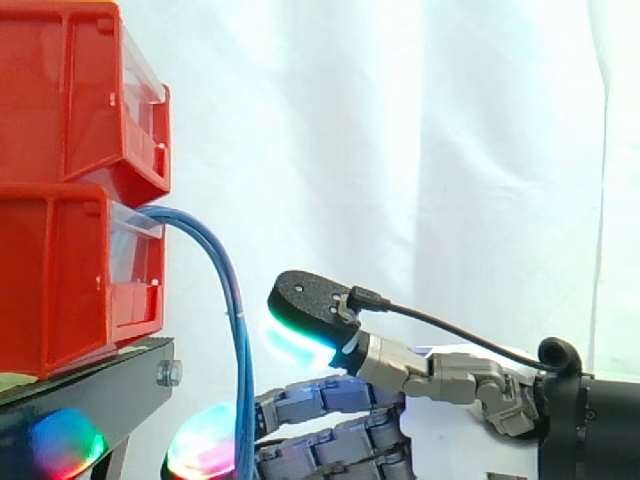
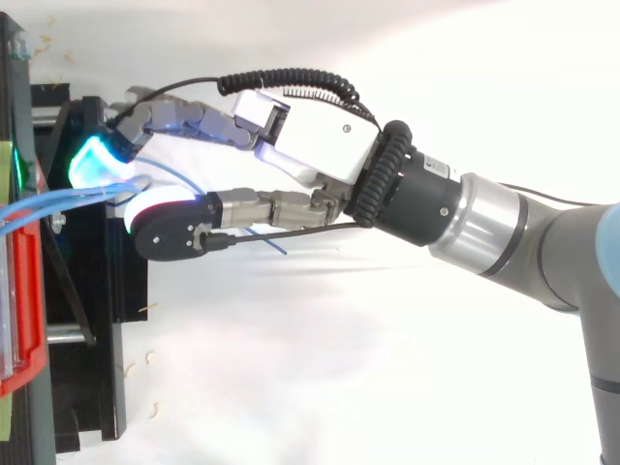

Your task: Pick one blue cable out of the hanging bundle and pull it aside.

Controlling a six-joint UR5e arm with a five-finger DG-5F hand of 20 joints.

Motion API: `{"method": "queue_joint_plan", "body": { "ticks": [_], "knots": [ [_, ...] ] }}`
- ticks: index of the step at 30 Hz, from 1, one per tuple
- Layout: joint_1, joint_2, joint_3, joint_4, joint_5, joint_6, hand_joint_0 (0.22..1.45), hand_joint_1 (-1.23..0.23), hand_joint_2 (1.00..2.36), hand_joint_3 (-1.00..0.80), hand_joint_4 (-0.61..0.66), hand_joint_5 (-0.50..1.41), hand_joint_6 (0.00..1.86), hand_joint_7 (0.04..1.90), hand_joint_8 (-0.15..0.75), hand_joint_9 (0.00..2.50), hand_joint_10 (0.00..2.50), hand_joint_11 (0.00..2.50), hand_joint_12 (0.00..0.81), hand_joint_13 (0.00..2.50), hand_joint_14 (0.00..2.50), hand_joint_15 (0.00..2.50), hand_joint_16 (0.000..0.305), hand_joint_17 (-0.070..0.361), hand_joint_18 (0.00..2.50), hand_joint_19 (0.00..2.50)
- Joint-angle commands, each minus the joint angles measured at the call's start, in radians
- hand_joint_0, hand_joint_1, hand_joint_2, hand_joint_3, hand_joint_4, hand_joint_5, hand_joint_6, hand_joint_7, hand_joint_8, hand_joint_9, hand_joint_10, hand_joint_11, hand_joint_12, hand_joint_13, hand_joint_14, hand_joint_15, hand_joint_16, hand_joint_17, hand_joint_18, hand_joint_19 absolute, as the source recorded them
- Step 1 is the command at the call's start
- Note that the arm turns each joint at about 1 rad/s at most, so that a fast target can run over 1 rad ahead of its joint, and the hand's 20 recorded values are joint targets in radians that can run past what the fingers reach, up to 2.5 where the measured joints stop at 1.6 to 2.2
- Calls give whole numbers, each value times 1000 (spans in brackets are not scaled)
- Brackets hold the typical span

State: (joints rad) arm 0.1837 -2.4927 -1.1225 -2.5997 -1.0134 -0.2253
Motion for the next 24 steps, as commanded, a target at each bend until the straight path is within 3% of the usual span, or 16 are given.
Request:
{"method": "queue_joint_plan", "body": {
  "ticks": [1,9,20,24],
  "knots": [
    [0,0,1,-10,-14,11,470,-517,1000,-500,342,-164,503,896,281,397,0,0,393,149,5,148,65,147,0,224],
    [0,0,23,-57,-30,47,499,-563,1000,-500,330,-123,504,1075,295,540,0,68,404,302,6,187,61,137,208,286],
    [3,3,136,-232,-31,75,521,-570,1001,-489,279,-100,503,1203,302,639,4,164,408,434,10,266,59,133,345,385],
    [10,3,152,-269,-31,87,524,-570,1000,-489,274,-98,503,1225,301,652,5,181,410,458,10,281,58,132,368,407]
  ]
}}
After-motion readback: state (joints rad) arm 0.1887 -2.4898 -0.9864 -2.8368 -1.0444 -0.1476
